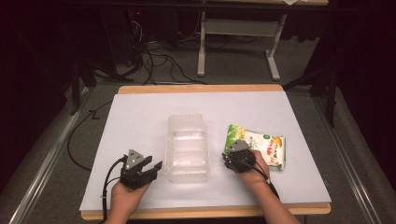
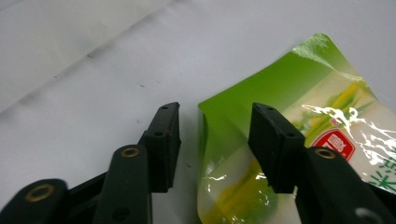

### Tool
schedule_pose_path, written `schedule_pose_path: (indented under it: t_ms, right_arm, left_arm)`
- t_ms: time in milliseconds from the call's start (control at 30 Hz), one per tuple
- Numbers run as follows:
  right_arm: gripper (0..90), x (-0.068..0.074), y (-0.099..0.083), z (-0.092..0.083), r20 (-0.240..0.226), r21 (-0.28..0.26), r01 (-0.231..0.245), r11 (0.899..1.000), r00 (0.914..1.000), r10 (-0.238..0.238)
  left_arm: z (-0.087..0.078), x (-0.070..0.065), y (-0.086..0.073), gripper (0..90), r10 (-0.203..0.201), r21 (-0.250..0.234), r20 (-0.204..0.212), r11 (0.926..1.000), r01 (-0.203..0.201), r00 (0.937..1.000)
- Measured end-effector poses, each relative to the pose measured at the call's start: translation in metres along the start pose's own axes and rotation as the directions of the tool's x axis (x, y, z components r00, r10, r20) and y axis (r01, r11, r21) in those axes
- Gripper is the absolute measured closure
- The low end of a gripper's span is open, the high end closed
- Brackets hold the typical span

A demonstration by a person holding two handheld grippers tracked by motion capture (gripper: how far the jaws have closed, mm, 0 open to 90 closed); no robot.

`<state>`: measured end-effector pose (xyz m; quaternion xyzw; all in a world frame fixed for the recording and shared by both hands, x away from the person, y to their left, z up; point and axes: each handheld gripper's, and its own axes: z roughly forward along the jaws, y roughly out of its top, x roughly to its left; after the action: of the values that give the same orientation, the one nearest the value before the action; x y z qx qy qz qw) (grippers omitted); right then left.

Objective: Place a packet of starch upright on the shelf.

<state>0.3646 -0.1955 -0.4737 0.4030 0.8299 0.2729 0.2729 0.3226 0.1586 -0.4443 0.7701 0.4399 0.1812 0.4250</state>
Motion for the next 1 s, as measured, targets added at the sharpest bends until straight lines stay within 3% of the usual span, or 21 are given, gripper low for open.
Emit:
schedule_pose_path:
  t_ms: [133,333,500,667,733,867,1000]
  right_arm:
    - [68.2,-0.007,-0.003,-0.001,-0.021,0.005,-0.021,1.000,0.9995,0.021]
    - [85.1,-0.004,0.000,-0.008,-0.028,-0.021,0.007,1.000,0.9996,-0.008]
    - [90.0,-0.012,0.001,-0.020,-0.039,-0.068,-0.044,0.997,0.9984,0.041]
    - [90.0,-0.028,0.000,-0.040,-0.070,-0.138,-0.120,0.983,0.9913,0.111]
    - [90.0,-0.036,-0.001,-0.052,-0.078,-0.181,-0.148,0.972,0.9877,0.136]
    - [90.0,-0.041,-0.001,-0.061,-0.086,-0.218,-0.156,0.963,0.9864,0.140]
    - [90.0,-0.050,-0.001,-0.080,-0.090,-0.281,-0.174,0.944,0.9839,0.154]
  left_arm:
    - [0.000,0.001,0.000,52.7,-0.001,0.004,0.004,1.0000,0.001,1.0000]
    - [-0.001,0.001,0.000,52.6,-0.007,-0.004,0.009,1.0000,0.007,0.9999]
    - [-0.003,0.002,0.000,52.5,-0.009,-0.007,0.013,0.9999,0.009,0.9999]
    - [-0.002,0.003,0.001,51.6,-0.012,-0.007,0.016,0.9999,0.012,0.9998]
    - [-0.002,0.003,0.001,51.6,-0.007,-0.005,0.016,1.0000,0.007,0.9998]
    - [-0.003,0.002,0.001,51.6,-0.004,-0.003,0.015,1.0000,0.004,0.9999]
    - [-0.002,0.002,0.001,51.6,-0.005,-0.005,0.014,1.0000,0.005,0.9999]
